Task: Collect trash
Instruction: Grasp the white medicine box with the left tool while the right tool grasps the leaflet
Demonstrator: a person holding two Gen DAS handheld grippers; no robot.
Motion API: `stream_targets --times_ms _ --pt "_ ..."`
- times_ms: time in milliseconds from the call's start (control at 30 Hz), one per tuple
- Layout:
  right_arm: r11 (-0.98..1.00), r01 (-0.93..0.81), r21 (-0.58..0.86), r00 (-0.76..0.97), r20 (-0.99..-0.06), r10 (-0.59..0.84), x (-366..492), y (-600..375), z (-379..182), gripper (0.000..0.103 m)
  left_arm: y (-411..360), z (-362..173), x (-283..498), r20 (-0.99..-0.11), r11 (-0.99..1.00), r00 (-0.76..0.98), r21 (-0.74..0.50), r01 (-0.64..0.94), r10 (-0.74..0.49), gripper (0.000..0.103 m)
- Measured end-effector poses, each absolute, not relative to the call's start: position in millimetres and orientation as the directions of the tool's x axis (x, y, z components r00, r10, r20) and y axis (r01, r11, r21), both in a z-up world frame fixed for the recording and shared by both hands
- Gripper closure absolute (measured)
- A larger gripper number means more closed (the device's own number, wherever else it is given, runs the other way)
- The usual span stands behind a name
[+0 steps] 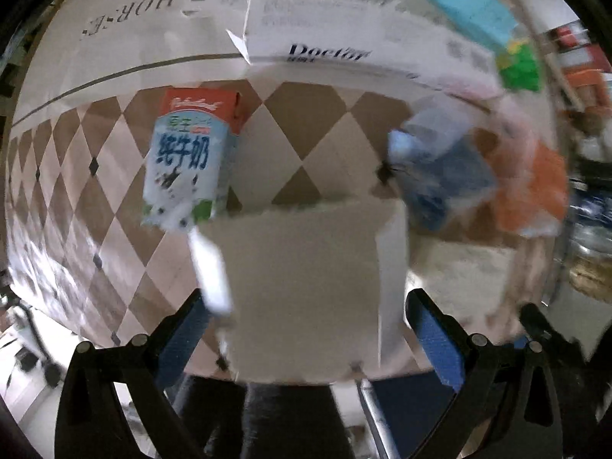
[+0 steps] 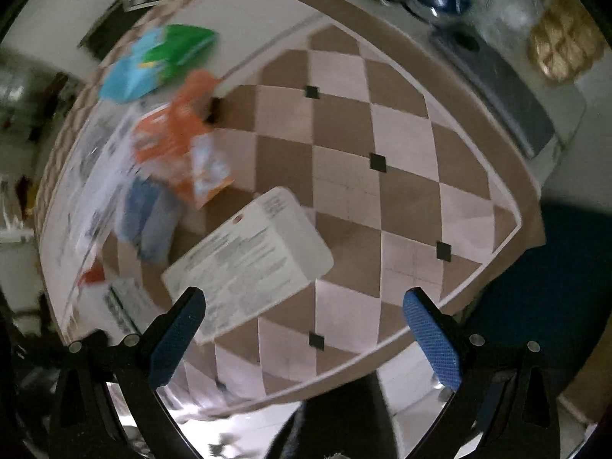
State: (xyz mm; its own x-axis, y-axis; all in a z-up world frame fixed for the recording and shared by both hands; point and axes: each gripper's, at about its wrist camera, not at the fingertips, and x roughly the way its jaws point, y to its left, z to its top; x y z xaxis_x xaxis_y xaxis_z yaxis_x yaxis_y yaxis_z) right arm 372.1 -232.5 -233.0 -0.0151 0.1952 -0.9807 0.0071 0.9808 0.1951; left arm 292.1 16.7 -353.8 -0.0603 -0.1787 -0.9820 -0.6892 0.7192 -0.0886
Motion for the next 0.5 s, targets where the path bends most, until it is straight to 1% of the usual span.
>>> stream_targets --times_ms 67,167,267,300,400,500 --pt "0.973 0.073 0.22 -0.043 -0.974 0.224 375.9 -235.6 -243.6 0.0 18.1 -361.7 292.8 -0.984 0.705 -0.085 -0.052 -0.707 -0.158 0.017" --pt "0.942 0.2 0.271 -0.092 -0.951 0.294 376.3 -235.9 -259.9 0.0 23.7 -357.7 286.8 -0.985 0.681 -0.065 -0.062 -0.73 -0.159 0.019" --pt "0.895 0.332 0.296 -0.12 -0.928 0.352 376.2 -229.4 -275.8 0.0 28.2 -347.2 276.1 -0.993 0.694 -0.077 -0.01 -0.72 -0.095 0.019" --pt "0.887 0.361 0.287 -0.126 -0.928 0.351 375.8 -224.0 -279.5 0.0 30.0 -344.1 271.3 -0.994 0.698 -0.083 0.007 -0.716 -0.075 0.019" --pt "0.884 0.421 0.205 -0.135 -0.949 0.285 379.9 -210.1 -290.0 0.0 37.6 -340.0 254.6 -0.995 0.702 -0.099 0.056 -0.71 -0.021 0.019" --pt "0.897 0.426 0.118 -0.169 -0.964 0.207 384.5 -198.2 -302.1 0.001 45.3 -338.9 239.4 -0.994 0.691 -0.109 0.076 -0.719 -0.004 0.019"
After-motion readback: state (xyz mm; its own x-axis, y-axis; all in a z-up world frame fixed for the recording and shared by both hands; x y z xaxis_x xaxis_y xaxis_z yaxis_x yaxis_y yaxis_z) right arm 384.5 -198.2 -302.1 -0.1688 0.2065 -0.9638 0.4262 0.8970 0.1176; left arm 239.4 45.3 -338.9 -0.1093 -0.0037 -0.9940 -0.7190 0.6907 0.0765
